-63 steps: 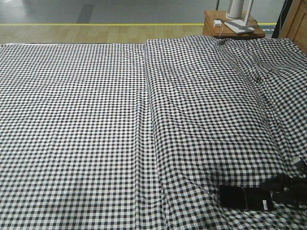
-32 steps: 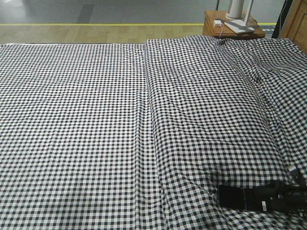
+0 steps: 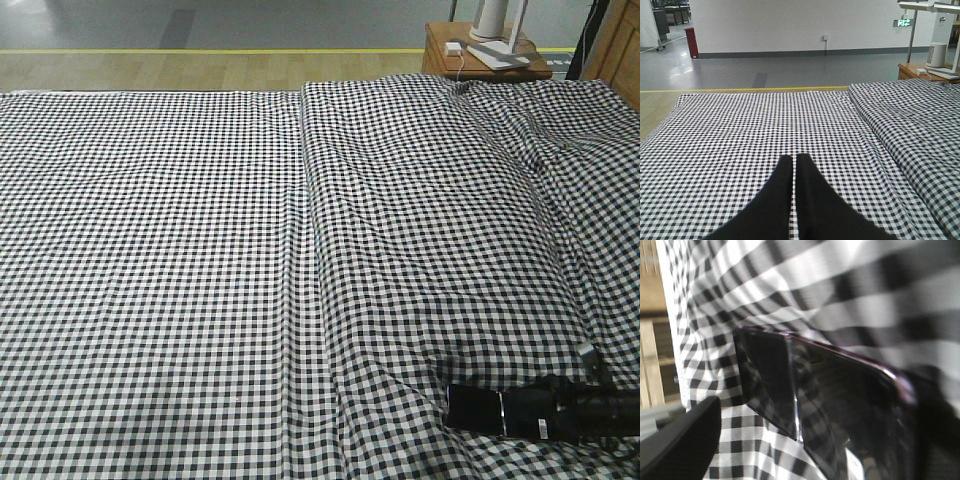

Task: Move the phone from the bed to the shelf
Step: 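Close the right gripper on the phone's edge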

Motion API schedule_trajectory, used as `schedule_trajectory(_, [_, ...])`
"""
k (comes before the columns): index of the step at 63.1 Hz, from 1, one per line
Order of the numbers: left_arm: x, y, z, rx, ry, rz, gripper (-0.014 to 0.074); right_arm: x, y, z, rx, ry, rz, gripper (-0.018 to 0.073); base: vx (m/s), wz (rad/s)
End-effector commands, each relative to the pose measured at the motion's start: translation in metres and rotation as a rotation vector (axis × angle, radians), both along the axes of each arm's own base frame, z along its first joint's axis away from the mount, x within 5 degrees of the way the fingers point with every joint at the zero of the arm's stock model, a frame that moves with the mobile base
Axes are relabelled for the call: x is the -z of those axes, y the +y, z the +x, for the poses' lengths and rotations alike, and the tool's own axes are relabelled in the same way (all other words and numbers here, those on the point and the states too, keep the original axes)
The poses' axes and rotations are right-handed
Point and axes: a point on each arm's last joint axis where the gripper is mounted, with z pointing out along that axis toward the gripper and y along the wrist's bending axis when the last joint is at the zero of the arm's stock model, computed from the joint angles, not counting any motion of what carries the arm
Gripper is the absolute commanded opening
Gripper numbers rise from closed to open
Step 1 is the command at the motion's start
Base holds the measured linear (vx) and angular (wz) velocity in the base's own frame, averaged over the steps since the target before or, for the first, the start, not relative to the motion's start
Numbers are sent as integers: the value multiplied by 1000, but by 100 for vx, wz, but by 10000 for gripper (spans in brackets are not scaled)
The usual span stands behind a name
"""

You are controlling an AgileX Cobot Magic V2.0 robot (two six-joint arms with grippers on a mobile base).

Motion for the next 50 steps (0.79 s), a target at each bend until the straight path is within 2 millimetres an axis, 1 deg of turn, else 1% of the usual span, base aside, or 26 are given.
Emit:
schedule_trajectory(1, [-15,0,-1,2,-108,-11,1,-26,11,12,-76,-70,118,580,0,0])
schedule_trajectory(7, [-15,0,-1,2,-108,-11,1,-27,11,12,-83,-67,115,540,0,0])
schedule_trajectory(13, [-15,0,-1,2,-108,-11,1,-31,6,11,-103,-66,100,456,0,0])
schedule_trajectory(20, [-15,0,-1,2,-108,-11,1,-36,0,9,-125,-71,79,308,0,0])
schedule_trajectory(22, [-15,0,-1,2,-108,-11,1,-38,-3,9,-127,-76,73,249,0,0])
schedule_trajectory(23, [-15,0,-1,2,-108,-11,1,-38,-3,9,-127,-77,73,237,0,0])
schedule_trajectory(28, [-15,0,-1,2,-108,-11,1,-41,-9,8,-125,-82,63,83,0,0])
schedule_trajectory(32, [-15,0,-1,2,-108,-11,1,-43,-11,7,-126,-83,57,-17,0,0])
schedule_trajectory(50, [-15,0,-1,2,-108,-11,1,-56,-20,7,-125,-25,35,-8,0,0])
